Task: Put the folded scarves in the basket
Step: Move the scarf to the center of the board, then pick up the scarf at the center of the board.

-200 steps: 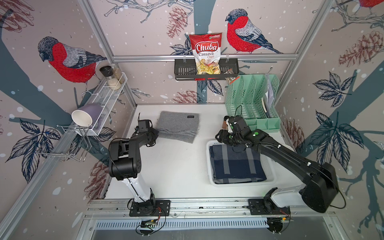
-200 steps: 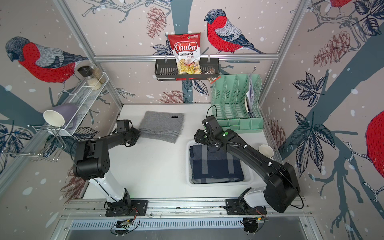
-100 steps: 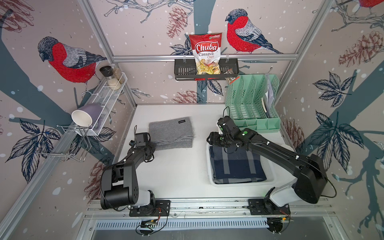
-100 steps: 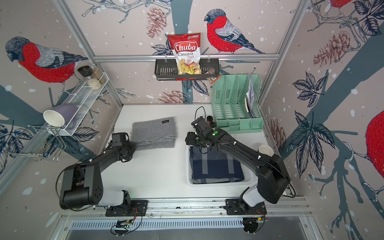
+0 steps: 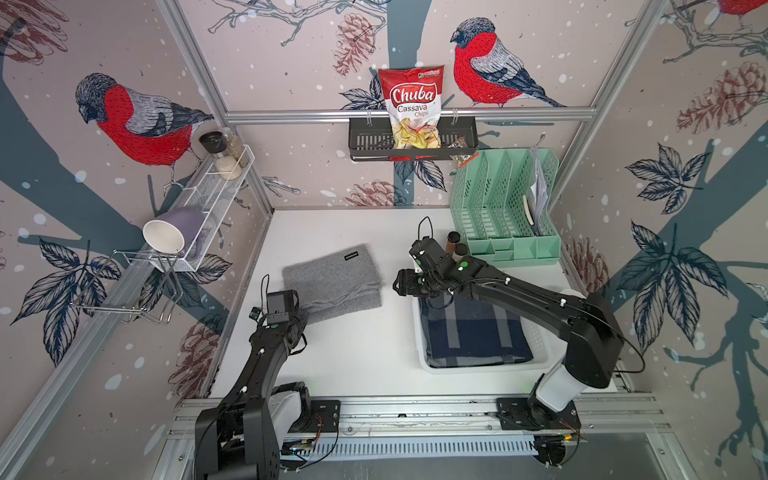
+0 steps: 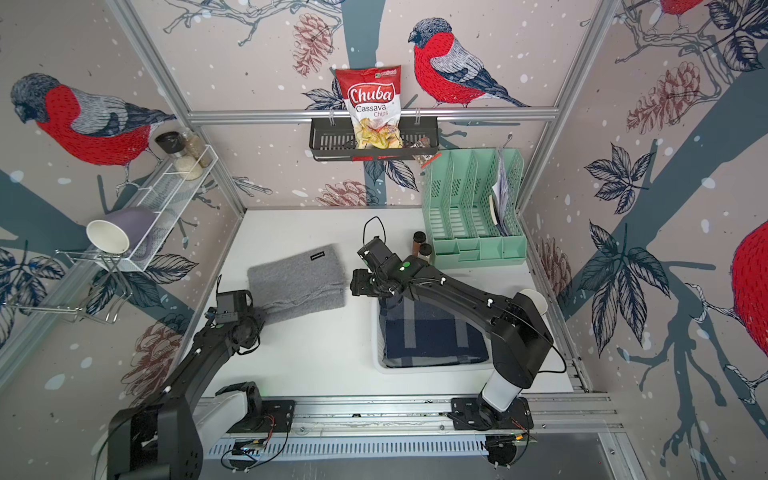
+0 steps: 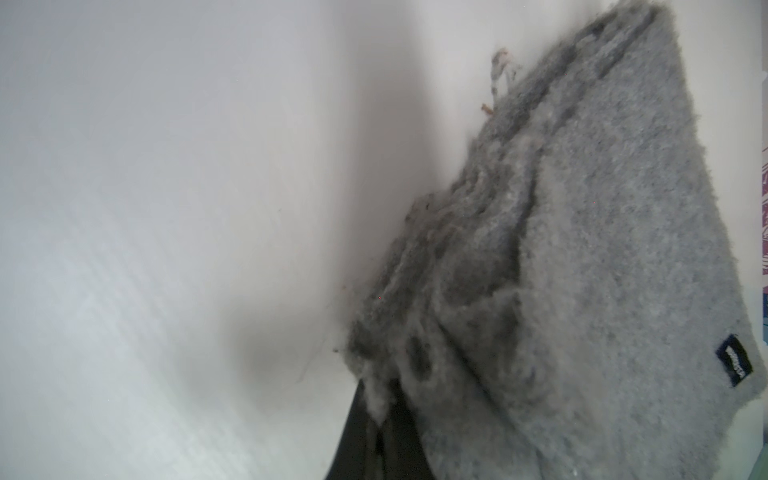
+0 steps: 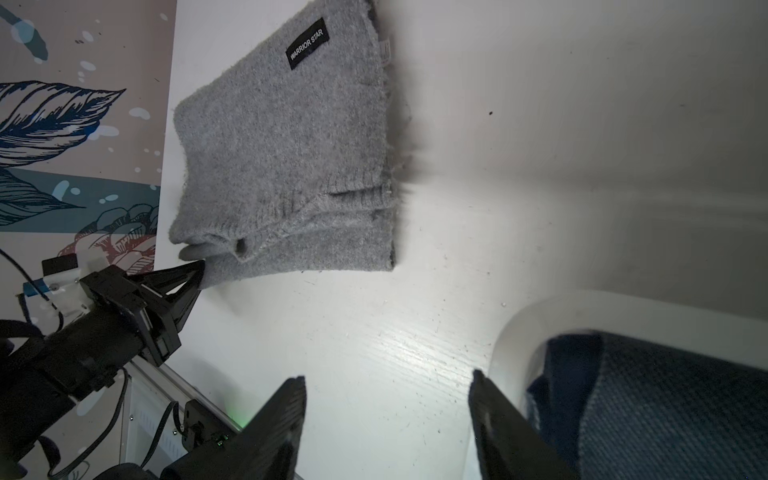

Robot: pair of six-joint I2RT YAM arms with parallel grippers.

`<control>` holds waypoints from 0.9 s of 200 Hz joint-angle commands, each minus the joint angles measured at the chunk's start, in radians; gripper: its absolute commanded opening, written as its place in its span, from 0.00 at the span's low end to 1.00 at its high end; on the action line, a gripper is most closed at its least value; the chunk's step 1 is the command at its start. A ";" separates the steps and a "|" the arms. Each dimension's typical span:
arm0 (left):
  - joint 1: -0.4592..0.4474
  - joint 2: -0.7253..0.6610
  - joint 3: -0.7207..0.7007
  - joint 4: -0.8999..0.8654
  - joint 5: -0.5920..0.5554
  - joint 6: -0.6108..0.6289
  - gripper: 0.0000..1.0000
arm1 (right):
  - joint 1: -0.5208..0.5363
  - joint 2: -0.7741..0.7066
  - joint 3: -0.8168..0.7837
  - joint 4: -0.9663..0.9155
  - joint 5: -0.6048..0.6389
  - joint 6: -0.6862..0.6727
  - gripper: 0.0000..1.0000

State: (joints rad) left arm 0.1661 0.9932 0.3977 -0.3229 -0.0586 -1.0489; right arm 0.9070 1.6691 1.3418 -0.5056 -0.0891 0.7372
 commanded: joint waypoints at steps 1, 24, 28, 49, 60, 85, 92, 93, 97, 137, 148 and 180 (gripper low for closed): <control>0.003 -0.052 -0.005 -0.086 -0.053 -0.007 0.00 | 0.013 0.021 0.016 0.016 -0.011 0.015 0.68; 0.003 -0.078 -0.005 -0.093 -0.038 0.008 0.00 | 0.026 0.048 0.025 0.024 -0.016 0.016 0.68; 0.003 -0.079 -0.005 -0.093 -0.033 0.013 0.00 | 0.028 0.053 0.026 0.027 -0.019 0.016 0.68; 0.003 -0.083 0.016 -0.120 0.001 0.036 0.16 | 0.030 0.078 0.036 0.031 -0.031 0.011 0.69; 0.003 -0.098 0.028 -0.144 0.013 0.039 0.34 | 0.030 0.091 0.049 0.026 -0.030 0.006 0.70; 0.003 -0.194 0.053 -0.219 0.031 0.035 0.57 | 0.027 0.123 0.094 0.013 -0.028 -0.008 0.73; 0.003 -0.230 0.062 -0.244 0.034 0.032 0.59 | 0.026 0.133 0.109 0.008 -0.026 -0.012 0.74; 0.003 -0.235 0.064 -0.247 0.035 0.031 0.59 | 0.026 0.135 0.112 0.008 -0.026 -0.013 0.74; 0.002 -0.257 0.069 -0.258 0.039 0.032 0.60 | 0.026 0.142 0.123 0.004 -0.026 -0.014 0.75; 0.003 -0.302 0.197 -0.334 0.028 0.079 0.67 | 0.016 0.237 0.249 -0.029 -0.043 -0.025 0.77; 0.003 -0.242 0.258 -0.335 0.018 0.135 0.69 | 0.014 0.267 0.285 -0.041 -0.046 -0.025 0.78; 0.064 -0.021 0.412 -0.307 0.066 0.315 0.71 | -0.003 0.374 0.402 -0.070 -0.077 -0.021 0.82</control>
State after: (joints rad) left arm 0.1814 0.8459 0.7265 -0.6357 -0.0250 -0.9035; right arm 0.9150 1.9797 1.6775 -0.5388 -0.1345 0.7288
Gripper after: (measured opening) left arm 0.706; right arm 0.810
